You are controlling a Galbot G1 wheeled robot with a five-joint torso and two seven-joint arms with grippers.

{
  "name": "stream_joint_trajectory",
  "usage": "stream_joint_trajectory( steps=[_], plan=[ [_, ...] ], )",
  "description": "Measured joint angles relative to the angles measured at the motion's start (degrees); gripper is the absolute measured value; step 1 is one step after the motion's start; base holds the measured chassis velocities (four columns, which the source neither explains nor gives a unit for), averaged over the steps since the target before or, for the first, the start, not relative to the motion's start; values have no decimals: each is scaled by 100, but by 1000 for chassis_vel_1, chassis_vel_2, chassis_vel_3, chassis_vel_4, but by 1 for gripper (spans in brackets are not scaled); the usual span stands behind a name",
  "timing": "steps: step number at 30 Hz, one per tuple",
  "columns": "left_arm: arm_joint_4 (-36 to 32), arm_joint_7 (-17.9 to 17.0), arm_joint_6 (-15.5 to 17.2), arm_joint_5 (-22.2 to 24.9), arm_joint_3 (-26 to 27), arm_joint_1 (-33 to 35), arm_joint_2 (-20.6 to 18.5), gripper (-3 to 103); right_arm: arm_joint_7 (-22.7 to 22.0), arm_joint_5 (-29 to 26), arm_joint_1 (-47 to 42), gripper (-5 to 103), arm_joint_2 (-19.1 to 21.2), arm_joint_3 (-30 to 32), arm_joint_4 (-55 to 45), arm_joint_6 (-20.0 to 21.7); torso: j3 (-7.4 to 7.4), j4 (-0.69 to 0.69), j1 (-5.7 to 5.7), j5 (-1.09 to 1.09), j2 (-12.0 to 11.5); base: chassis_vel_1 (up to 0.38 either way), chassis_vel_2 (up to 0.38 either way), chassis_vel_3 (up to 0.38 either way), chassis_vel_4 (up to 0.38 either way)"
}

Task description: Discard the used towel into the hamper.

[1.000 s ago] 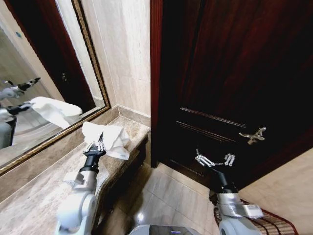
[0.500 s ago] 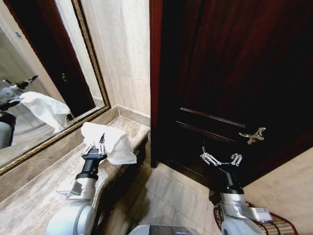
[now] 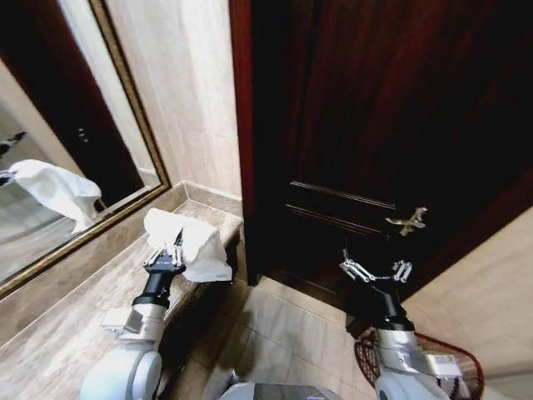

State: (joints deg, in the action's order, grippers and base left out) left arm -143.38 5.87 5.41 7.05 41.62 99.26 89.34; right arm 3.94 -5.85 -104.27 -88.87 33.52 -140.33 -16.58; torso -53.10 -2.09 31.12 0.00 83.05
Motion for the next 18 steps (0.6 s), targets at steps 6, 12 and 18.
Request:
stream_joint_trajectory(
  steps=[6,12,18],
  plan=[
    [4,60,-22,1,-24,2,-3,7,-6,0,-26,100,-4,11,-6,-23,0,1,0,1,0,-103,-113,-100,-105],
    [8,111,-38,9,-37,7,-5,7,-10,19,-29,100,-11,4,-7,-30,0,0,0,0,0,-124,-107,-112,-124],
    [10,130,-62,20,-42,-3,-4,7,-11,55,-24,100,-19,-1,-3,-30,0,0,0,0,0,-112,-134,-128,-125]
  ],
)
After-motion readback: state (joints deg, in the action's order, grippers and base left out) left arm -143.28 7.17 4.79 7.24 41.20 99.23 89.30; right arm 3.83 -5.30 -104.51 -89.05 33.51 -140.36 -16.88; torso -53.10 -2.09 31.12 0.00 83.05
